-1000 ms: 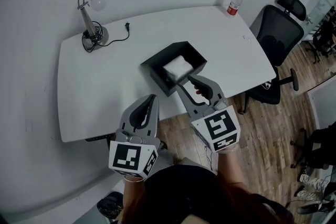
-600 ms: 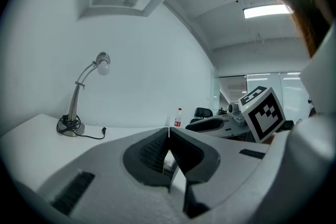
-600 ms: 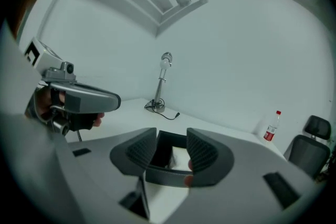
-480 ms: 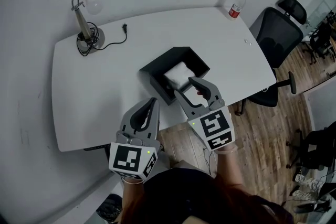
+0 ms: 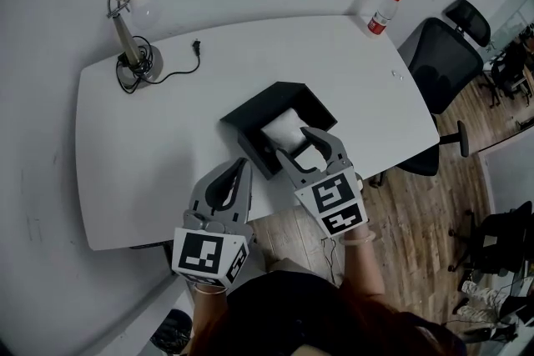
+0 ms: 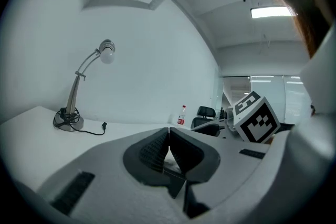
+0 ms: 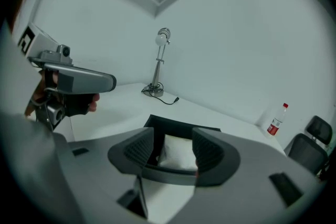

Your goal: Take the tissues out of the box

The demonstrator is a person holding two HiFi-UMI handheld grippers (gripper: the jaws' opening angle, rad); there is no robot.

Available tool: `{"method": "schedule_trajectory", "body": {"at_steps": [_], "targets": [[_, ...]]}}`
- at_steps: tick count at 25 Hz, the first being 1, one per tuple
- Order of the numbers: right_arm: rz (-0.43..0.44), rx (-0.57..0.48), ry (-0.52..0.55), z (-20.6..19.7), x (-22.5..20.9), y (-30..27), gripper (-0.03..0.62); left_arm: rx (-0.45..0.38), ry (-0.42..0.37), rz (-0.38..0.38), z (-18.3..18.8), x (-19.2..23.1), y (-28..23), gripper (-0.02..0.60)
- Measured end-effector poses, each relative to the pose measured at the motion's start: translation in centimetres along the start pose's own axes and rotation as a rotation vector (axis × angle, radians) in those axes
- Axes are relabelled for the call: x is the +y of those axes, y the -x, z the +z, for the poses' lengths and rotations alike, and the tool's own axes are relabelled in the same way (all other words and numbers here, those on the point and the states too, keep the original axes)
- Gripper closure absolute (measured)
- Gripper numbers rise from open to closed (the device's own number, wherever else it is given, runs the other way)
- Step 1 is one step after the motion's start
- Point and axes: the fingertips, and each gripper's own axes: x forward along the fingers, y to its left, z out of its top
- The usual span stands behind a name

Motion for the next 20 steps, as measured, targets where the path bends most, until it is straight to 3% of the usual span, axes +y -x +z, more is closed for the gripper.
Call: {"method": "schedule_trajectory", "body": {"at_steps": [20], "targets": [[0.034, 0.293, 0.033, -4.0, -1.0, -5.0, 0.324, 0.023, 0.046, 0.0, -1.3, 2.1, -2.0, 0.555]]}}
